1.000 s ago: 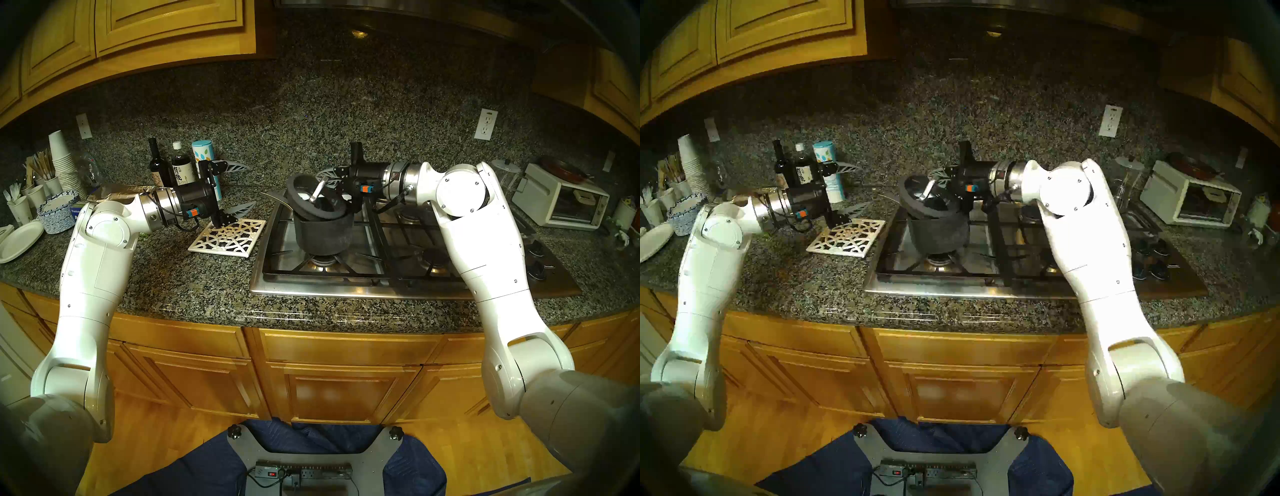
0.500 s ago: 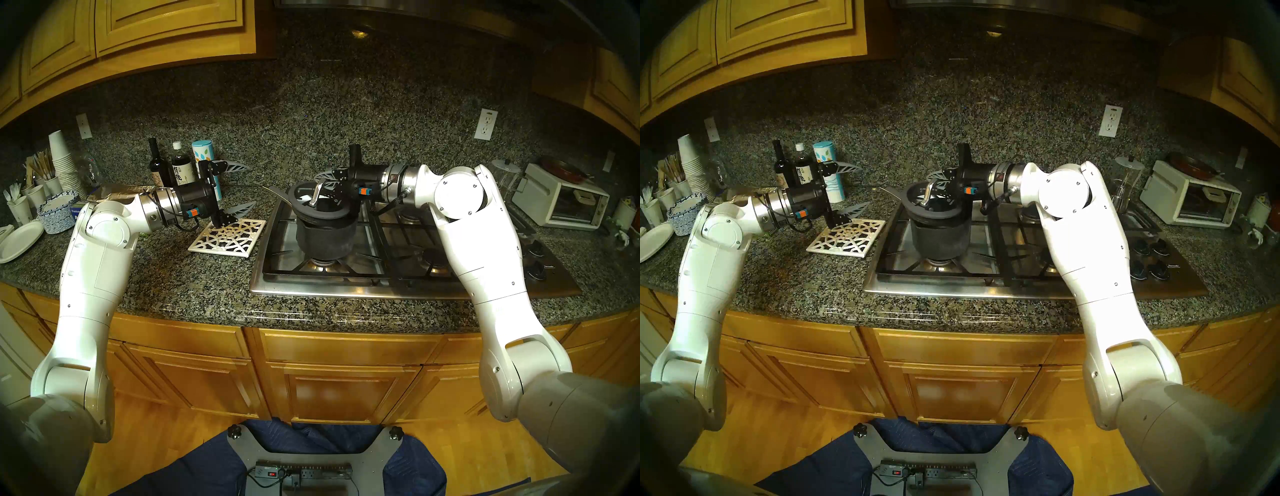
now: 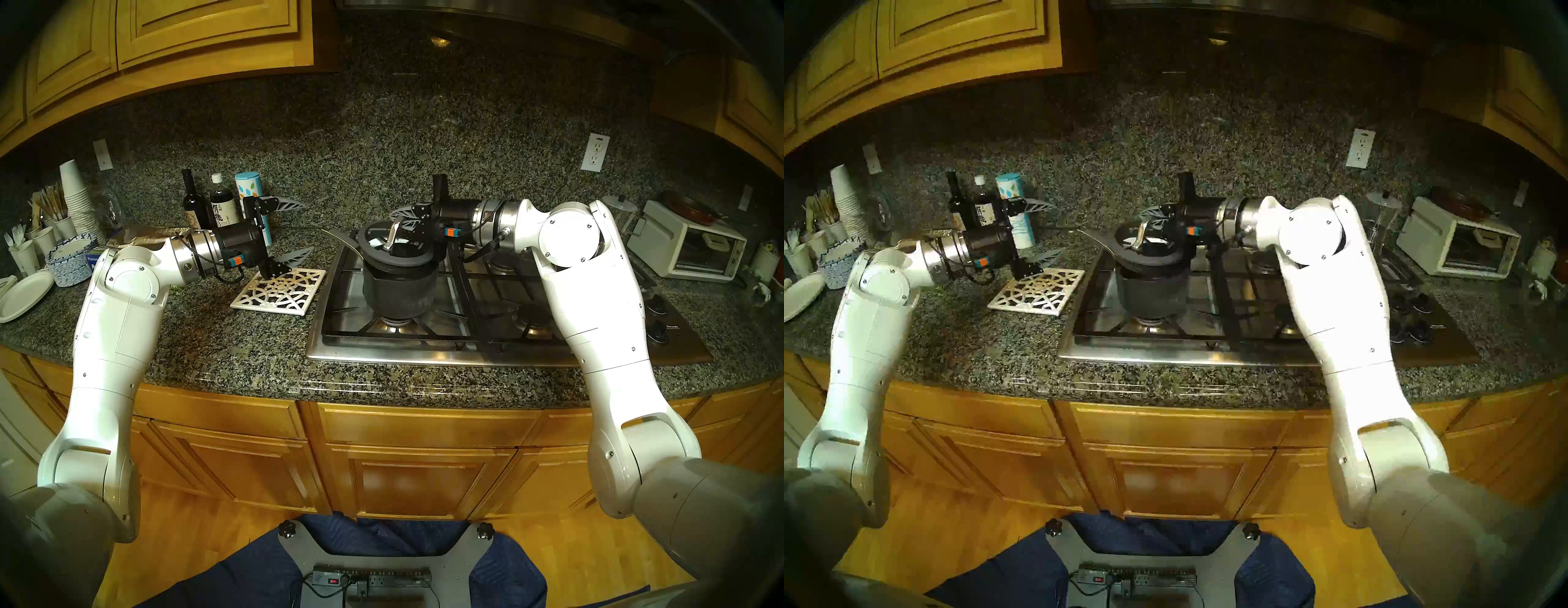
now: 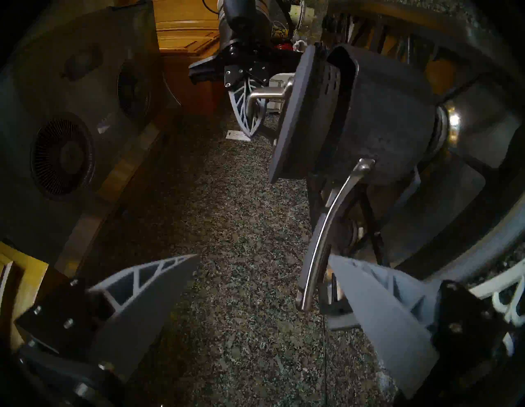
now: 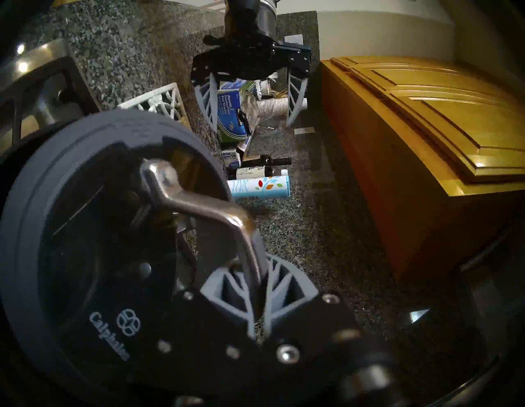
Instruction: Pick up the pot, put it on the stove, take off the pot lid
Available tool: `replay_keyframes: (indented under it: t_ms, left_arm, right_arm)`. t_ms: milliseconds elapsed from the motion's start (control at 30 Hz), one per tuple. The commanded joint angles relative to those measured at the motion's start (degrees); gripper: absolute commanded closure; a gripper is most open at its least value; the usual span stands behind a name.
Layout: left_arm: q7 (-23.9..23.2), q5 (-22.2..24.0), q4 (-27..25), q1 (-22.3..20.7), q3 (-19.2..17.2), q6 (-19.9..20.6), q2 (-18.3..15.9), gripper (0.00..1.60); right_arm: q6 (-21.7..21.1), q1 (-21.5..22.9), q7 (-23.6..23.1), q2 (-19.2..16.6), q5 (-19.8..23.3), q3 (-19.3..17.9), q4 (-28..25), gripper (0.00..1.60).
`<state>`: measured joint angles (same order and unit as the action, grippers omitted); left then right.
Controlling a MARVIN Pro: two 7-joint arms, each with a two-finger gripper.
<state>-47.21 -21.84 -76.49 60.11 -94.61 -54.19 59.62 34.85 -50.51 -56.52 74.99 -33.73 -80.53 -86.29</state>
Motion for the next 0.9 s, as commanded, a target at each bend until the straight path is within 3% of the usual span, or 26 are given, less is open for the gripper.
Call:
replay_keyframes:
  t_ms: [0,867]
  left_arm:
    - [0.76,0.94,-1.18,-1.99,-0.71,-0.13,0.13,0.00]
    - [0.75,0.95,-1.18,-2.00,-0.71,-0.14,0.13,0.00]
  right_arm:
    - [-0.65,2.47,0.32,-0.38,0.87,-2.02,-3.48,1.60]
    - [-3.63,-0.31,-4.20,-2.62,2.06,-5.83,-10.65,1.60]
